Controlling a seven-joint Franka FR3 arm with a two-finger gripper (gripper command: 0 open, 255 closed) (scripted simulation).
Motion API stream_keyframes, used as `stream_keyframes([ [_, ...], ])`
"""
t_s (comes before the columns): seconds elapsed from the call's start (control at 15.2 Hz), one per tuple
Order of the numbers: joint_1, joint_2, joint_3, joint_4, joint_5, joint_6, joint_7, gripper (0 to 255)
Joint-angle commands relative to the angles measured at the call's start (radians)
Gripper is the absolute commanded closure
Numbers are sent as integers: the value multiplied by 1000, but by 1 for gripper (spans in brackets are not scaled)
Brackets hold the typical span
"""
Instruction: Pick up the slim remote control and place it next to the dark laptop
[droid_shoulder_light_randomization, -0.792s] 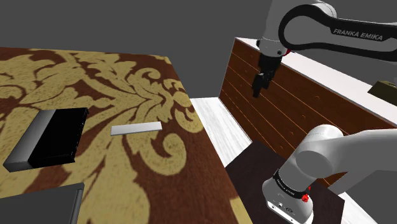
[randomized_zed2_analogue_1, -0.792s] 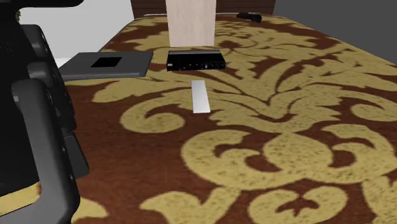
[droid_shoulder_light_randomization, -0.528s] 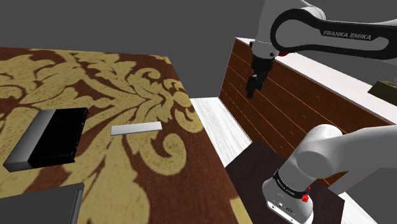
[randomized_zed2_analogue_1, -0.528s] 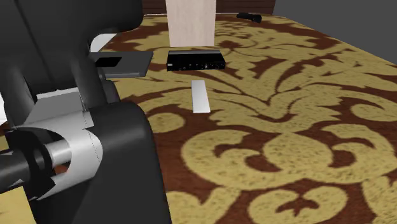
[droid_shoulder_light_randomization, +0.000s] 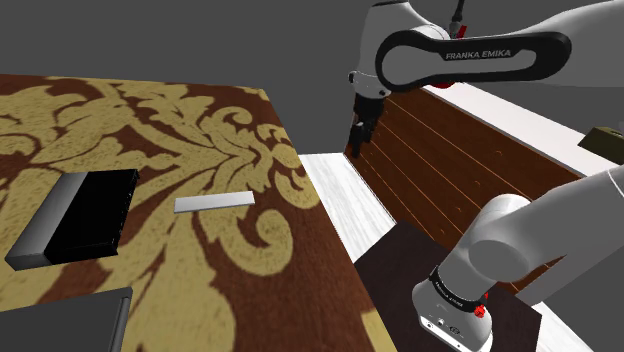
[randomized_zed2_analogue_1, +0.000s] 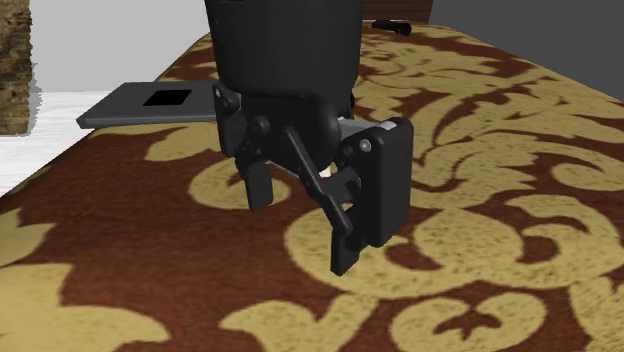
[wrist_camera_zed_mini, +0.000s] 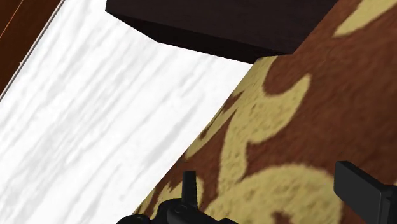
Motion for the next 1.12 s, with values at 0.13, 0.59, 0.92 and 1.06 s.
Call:
stream_keyframes([
  [0.13, 32, 132, 30, 51, 12, 90, -18, 0],
  [0.59, 79, 357, 79, 186, 11, 194, -57, 0],
  [0.92, 113, 515, 116, 305, -5, 242, -79, 0],
  [1.06, 128, 578, 131, 357, -15, 255, -87, 0],
])
